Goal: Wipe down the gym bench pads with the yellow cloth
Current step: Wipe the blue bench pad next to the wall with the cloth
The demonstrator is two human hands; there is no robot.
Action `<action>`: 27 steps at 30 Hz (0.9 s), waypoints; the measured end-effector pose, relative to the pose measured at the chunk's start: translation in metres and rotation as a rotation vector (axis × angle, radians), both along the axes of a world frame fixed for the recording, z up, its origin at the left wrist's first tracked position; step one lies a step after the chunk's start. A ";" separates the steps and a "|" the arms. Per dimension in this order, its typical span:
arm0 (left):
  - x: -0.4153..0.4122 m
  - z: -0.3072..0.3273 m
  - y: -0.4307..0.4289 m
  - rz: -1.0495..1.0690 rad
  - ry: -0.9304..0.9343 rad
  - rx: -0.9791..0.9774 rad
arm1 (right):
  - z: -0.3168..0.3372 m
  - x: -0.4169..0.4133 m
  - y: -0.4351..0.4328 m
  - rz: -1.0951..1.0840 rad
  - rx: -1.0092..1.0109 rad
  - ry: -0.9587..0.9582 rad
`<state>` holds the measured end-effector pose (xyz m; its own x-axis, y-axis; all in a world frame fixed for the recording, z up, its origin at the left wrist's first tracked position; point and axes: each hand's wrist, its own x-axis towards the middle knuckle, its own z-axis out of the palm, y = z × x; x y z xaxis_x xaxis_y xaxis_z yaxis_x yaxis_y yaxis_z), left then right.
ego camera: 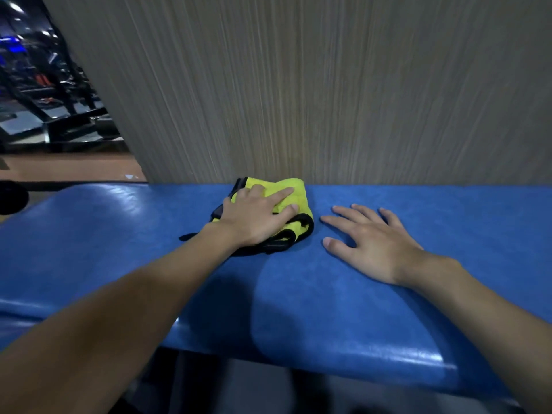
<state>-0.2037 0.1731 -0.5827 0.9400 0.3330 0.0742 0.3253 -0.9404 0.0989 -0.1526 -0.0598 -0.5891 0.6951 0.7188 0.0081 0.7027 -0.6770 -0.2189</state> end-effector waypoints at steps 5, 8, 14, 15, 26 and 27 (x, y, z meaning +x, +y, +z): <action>-0.060 -0.002 -0.018 -0.043 0.006 0.015 | 0.001 -0.002 -0.001 -0.016 0.000 0.009; -0.100 0.001 -0.028 -0.061 0.035 -0.004 | 0.007 0.001 0.004 -0.043 -0.019 0.031; -0.161 -0.004 -0.041 -0.084 -0.021 0.026 | 0.019 0.007 0.030 -0.073 0.017 -0.044; -0.163 -0.005 -0.041 -0.083 -0.018 0.025 | 0.015 0.006 0.033 -0.080 -0.009 -0.030; -0.075 0.001 -0.007 -0.054 0.048 -0.054 | -0.004 0.009 0.037 -0.083 -0.133 -0.042; -0.063 0.001 -0.002 -0.055 0.042 -0.046 | -0.004 0.010 0.037 -0.082 -0.134 -0.049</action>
